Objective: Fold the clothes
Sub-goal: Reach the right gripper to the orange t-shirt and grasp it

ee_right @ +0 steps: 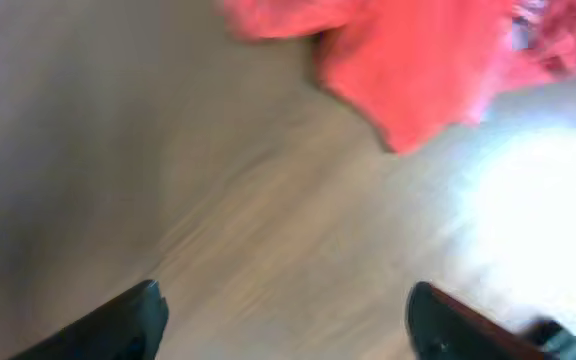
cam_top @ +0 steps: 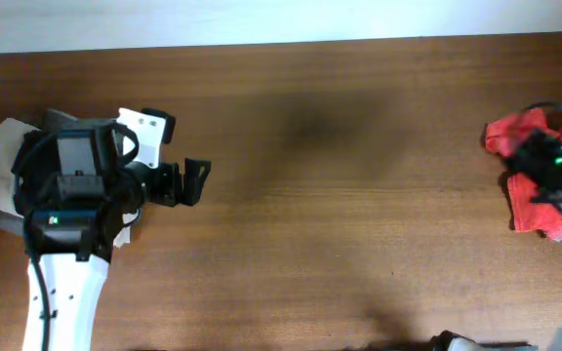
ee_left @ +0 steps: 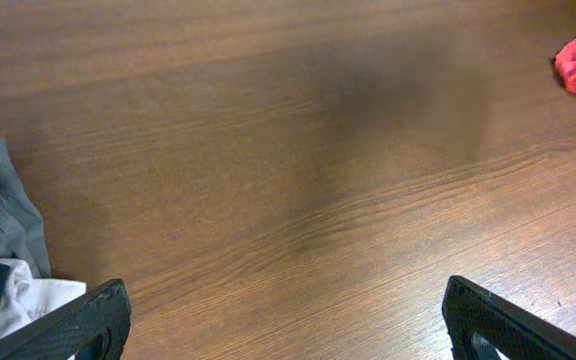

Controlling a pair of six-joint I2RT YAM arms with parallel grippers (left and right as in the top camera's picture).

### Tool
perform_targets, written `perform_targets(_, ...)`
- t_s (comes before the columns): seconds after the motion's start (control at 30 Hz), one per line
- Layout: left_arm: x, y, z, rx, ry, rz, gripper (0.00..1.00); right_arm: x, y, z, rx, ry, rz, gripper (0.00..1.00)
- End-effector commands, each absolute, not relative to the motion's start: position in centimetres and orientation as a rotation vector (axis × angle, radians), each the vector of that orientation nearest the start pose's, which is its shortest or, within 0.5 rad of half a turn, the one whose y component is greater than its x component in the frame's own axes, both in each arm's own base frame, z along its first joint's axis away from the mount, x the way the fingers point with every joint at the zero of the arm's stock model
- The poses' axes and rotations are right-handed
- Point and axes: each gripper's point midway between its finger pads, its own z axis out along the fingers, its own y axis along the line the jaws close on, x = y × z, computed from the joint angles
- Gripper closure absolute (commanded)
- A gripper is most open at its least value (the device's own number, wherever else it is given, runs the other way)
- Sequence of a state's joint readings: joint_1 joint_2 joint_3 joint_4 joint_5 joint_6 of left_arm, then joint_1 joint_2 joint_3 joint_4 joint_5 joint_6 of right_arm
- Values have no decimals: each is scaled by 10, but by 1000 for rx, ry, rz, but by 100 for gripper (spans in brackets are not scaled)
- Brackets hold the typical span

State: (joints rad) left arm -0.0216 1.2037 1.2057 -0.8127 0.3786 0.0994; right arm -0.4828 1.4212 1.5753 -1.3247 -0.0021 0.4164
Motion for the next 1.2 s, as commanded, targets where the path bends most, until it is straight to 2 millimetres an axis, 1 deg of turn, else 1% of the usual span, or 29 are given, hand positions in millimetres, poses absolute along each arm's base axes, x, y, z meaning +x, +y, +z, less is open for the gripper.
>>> perform_targets(0.0, 335, -74, 256, 320, 2312, -432, 1, 266, -192, 216, 1438, 2432, -78, 20)
perform_targets(0.07, 337, -74, 256, 320, 2310, -432, 1, 274, -212, 197, 1504, 2417, -46, 22)
perform_targets(0.13, 339, -74, 256, 321, 2304, -430, 1, 288, -225, 180, 1529, 2402, 8, 23)
perform_targets(0.2, 340, -74, 258, 322, 2298, -429, 1, 308, -232, 162, 1552, 2378, 78, 23)
perform_targets(0.23, 341, -74, 258, 323, 2295, -429, 1, 323, -234, 152, 1538, 2369, 129, 23)
perform_targets(0.3, 341, -74, 259, 323, 2289, -427, 1, 340, -237, 135, 1573, 2338, 169, 23)
perform_targets(0.37, 342, -74, 260, 324, 2284, -426, 1, 355, -241, 119, 1608, 2310, 182, 23)
perform_targets(0.43, 343, -74, 261, 325, 2279, -424, 1, 375, -245, 102, 1602, 2284, 201, 23)
perform_targets(0.5, 344, -74, 261, 326, 2275, -422, 1, 389, -247, 89, 1604, 2265, 212, 23)
perform_targets(0.53, 344, -74, 261, 326, 2274, -422, 1, 398, -247, 79, 1614, 2248, 221, 23)
perform_targets(0.63, 344, -74, 261, 326, 2275, -423, 1, 416, -250, 66, 1584, 2225, 224, 27)
perform_targets(0.7, 343, -74, 261, 325, 2278, -424, 1, 422, -253, 62, 1593, 2198, 212, 28)
perform_targets(0.73, 343, -74, 260, 325, 2281, -425, 1, 421, -259, 60, 1616, 2178, 165, 36)
perform_targets(0.77, 343, -74, 260, 325, 2281, -425, 1, 420, -262, 59, 1622, 2172, 133, 42)
perform_targets(0.8, 343, -74, 260, 325, 2281, -425, 1, 419, -264, 60, 1623, 2169, 121, 53)
perform_targets(0.83, 343, -74, 260, 325, 2281, -425, 1, 419, -264, 61, 1616, 2173, 119, 68)
perform_targets(0.87, 343, -74, 260, 325, 2281, -425, 1, 418, -263, 64, 1601, 2186, 117, 81)
perform_targets(0.9, 343, -74, 260, 325, 2281, -425, 1, 419, -262, 69, 1573, 2198, 121, 89)
perform_targets(0.97, 343, -74, 261, 325, 2277, -424, 1, 424, -259, 87, 1503, 2210, 136, 96)
perform_targets(1.03, 344, -74, 262, 326, 2273, -422, 1, 429, -253, 116, 1408, 2214, 148, 96)
perform_targets(1.1, 345, -74, 262, 327, 2268, -422, 1, 436, -240, 159, 1280, 2209, 171, 96)
perform_targets(1.13, 345, -74, 263, 327, 2267, -421, 0, 438, -235, 175, 1231, 2203, 178, 96)
perform_targets(1.17, 345, -74, 263, 327, 2265, -420, 1, 439, -227, 199, 1168, 2188, 172, 96)
